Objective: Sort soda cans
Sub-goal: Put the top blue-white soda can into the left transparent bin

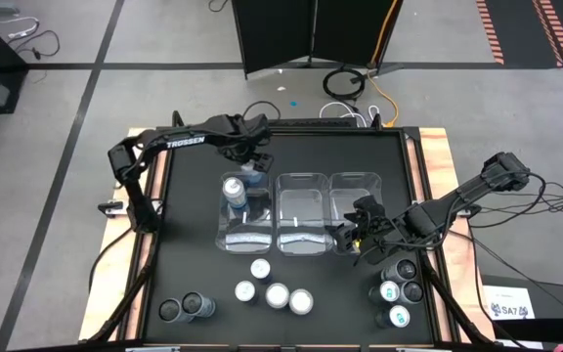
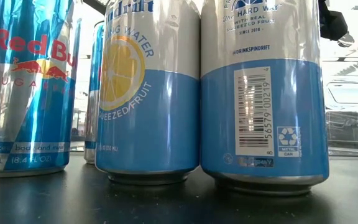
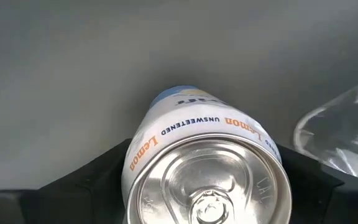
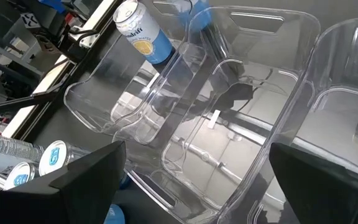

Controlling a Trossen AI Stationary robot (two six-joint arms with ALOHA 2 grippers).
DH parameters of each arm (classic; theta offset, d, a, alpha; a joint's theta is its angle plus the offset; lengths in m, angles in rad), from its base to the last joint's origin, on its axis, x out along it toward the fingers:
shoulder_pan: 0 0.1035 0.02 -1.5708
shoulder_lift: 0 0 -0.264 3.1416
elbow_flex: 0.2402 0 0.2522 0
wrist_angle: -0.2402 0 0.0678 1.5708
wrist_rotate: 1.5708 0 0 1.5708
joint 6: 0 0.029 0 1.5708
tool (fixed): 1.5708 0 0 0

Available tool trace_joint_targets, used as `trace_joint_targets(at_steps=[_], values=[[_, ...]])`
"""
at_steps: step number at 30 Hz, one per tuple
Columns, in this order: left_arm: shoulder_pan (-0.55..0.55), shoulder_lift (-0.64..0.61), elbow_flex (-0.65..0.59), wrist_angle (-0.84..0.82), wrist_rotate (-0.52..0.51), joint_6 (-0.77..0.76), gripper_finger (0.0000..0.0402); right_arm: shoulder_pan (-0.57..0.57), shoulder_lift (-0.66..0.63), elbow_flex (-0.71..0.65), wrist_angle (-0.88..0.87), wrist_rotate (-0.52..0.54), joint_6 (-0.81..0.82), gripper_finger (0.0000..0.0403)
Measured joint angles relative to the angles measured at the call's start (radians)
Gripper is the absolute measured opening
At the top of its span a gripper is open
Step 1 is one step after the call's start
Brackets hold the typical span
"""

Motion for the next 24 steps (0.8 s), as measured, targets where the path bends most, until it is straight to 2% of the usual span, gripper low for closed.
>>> trace_joint_targets(at_steps=[6,11,16,20,24], values=[[-0.016,-0.092,0.019,0.038,-0.020,0.009,0.0306,0.000,0.000,0.000,0.000,0.000,-0.014,0.0389],[-0.047,-0.223,0.037,0.114,-0.016,0.008,0.0306,0.000,0.000,0.000,0.000,0.000,-0.025,0.0389],[-0.118,-0.348,0.047,0.104,-0.025,-0.042,0.0306,0.000,0.000,0.000,0.000,0.000,-0.054,0.0389],[-0.212,-0.398,0.049,0.004,-0.139,-0.134,0.0306,0.000,0.000,0.000,0.000,0.000,-0.079,0.0389],[-0.304,-0.392,0.046,-0.100,-0.247,-0.236,0.0306,0.000,0.000,0.000,0.000,0.000,-0.096,0.0389]])
